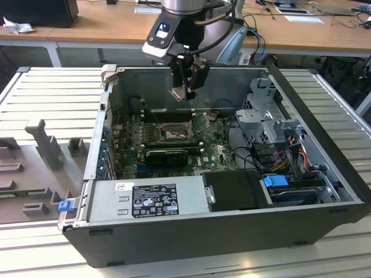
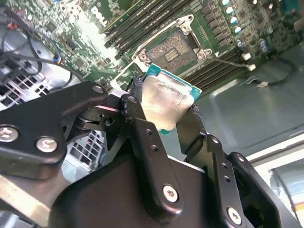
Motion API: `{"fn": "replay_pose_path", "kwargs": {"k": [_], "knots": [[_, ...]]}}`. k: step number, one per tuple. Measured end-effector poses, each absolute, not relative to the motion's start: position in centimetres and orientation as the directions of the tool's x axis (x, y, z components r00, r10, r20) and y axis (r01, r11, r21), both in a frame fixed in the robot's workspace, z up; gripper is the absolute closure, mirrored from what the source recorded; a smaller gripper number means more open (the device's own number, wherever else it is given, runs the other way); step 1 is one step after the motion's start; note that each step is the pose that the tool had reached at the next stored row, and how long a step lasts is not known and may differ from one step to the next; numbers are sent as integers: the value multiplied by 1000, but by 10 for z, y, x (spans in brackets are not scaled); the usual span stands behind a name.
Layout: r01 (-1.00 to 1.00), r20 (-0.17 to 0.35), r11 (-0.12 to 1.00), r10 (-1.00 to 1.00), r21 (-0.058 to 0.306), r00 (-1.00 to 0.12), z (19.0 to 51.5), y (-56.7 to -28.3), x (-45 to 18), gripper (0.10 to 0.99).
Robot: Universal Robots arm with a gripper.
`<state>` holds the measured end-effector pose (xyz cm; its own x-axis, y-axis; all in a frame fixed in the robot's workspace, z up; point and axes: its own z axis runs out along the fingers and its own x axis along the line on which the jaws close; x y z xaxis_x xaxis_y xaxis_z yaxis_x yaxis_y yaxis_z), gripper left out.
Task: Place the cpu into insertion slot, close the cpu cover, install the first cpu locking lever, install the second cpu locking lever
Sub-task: 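Place the cpu into insertion slot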
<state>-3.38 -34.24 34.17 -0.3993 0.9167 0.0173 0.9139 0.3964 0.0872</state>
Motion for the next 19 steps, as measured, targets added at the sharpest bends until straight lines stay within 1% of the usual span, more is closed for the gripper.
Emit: {"fn": "replay_pose_path", "kwargs": {"k": [8, 11, 14, 19], "knots": [[978, 18, 191, 981, 84, -193, 339, -342, -34, 557], [986, 19, 143, 989, 84, -145, 337, -342, -34, 557], [995, 19, 50, 999, 84, -51, 330, -342, -34, 557], [996, 18, 34, 999, 84, -36, 317, -342, -34, 557]]}}
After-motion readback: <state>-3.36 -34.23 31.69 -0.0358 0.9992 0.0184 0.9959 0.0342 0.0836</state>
